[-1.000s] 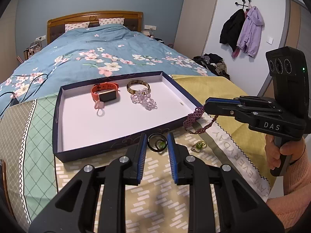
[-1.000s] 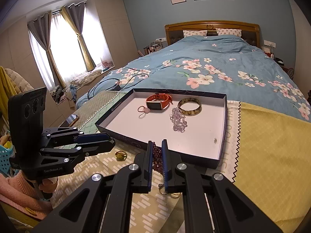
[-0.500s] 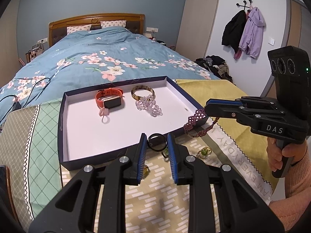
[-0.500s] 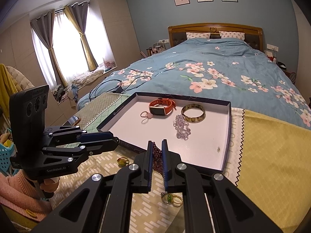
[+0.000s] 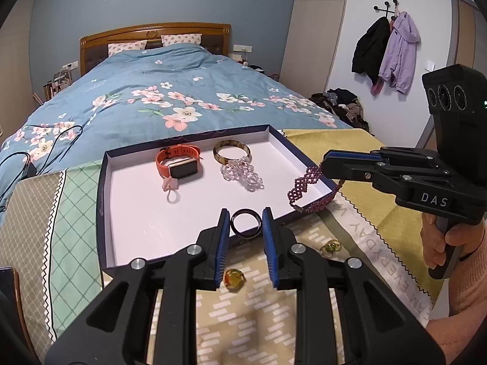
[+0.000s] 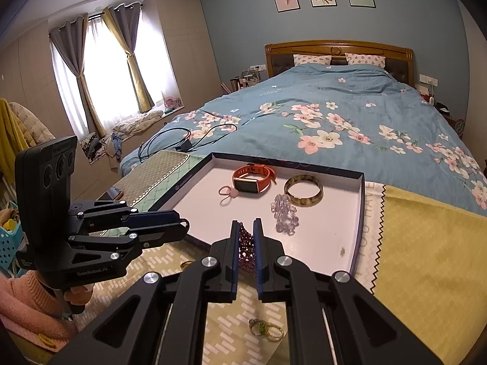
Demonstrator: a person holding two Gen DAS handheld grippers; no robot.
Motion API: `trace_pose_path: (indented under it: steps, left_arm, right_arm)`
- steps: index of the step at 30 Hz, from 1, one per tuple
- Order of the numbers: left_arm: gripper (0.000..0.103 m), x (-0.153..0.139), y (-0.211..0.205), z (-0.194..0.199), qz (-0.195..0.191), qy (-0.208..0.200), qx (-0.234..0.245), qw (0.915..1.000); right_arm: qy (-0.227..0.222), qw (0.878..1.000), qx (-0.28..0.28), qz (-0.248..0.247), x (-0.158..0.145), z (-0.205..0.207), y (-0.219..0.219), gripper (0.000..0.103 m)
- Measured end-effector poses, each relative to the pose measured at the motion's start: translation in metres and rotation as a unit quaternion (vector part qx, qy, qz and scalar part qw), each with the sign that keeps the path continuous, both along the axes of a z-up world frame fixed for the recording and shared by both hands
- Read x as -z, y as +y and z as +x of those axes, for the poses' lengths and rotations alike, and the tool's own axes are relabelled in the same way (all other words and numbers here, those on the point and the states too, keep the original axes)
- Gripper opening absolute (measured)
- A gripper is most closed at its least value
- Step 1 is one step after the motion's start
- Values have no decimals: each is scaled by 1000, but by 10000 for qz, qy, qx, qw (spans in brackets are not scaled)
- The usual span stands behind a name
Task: Organize jewelry
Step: 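Lift the black ring and beaded necklace toward the box lid, then lower the black ring with the left gripper while the right gripper lowers the necklace, then open both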
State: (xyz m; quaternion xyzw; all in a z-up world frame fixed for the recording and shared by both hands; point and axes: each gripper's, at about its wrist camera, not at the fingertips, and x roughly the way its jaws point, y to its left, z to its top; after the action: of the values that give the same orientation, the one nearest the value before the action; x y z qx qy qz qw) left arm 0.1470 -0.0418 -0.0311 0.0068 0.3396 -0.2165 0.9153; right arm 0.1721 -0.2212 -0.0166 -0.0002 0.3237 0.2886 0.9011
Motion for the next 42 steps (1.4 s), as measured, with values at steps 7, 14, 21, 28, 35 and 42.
trace_pose_path:
  steps: [7, 14, 21, 28, 35, 42]
  left_arm:
    - [22, 1, -2, 9, 72, 6, -38, 10000]
    - [22, 4, 0, 20, 108, 38, -104, 9999]
    - [22, 9, 3, 33, 191, 97, -194, 9996]
    - [22, 16, 5, 45, 276, 192, -269, 9991]
    - [22, 25, 7, 55, 307, 293, -331, 9986]
    - [22, 30, 7, 61, 340, 349, -376, 9981]
  right_arm:
    - [-24, 10000, 17, -28, -3, 11, 3, 7]
    - [32, 10000, 18, 1, -1, 17, 4, 7]
    - [217, 9998, -7, 37, 7, 36, 10, 7]
    - [369, 9993, -3, 21, 18, 53, 16, 7]
    - [627, 9980, -5, 85, 32, 74, 23, 7]
    - [871, 9961, 164, -44, 50, 99, 24, 7]
